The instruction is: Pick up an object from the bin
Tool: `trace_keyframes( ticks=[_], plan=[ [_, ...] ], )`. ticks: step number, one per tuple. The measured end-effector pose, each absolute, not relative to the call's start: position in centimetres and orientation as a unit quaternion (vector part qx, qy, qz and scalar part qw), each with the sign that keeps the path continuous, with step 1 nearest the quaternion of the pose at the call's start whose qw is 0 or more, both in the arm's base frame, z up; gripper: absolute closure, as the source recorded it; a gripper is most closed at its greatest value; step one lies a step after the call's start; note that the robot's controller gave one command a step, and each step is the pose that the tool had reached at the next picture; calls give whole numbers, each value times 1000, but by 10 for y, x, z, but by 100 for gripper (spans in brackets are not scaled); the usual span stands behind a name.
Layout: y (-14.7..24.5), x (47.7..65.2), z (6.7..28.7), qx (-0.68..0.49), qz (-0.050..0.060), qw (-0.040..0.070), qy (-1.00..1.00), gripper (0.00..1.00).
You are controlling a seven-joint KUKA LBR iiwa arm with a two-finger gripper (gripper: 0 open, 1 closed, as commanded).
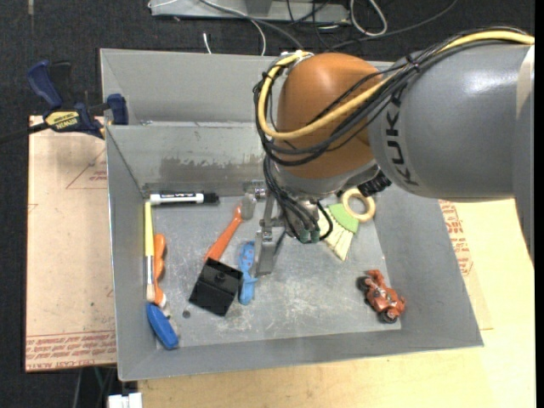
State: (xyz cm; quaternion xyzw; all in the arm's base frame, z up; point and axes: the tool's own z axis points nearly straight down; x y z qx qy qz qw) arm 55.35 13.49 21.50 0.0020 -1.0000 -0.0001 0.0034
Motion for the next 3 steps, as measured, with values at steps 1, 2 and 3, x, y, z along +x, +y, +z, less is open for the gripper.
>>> trace_keyframes(
  ticks=[1,2,3],
  plan=[
    [134,555,220,0,-1,0,-1000,0],
    [109,559,149,58,-1,-2,-998,0],
    [86,559,66,92,-2,-3,-996,0]
  ],
)
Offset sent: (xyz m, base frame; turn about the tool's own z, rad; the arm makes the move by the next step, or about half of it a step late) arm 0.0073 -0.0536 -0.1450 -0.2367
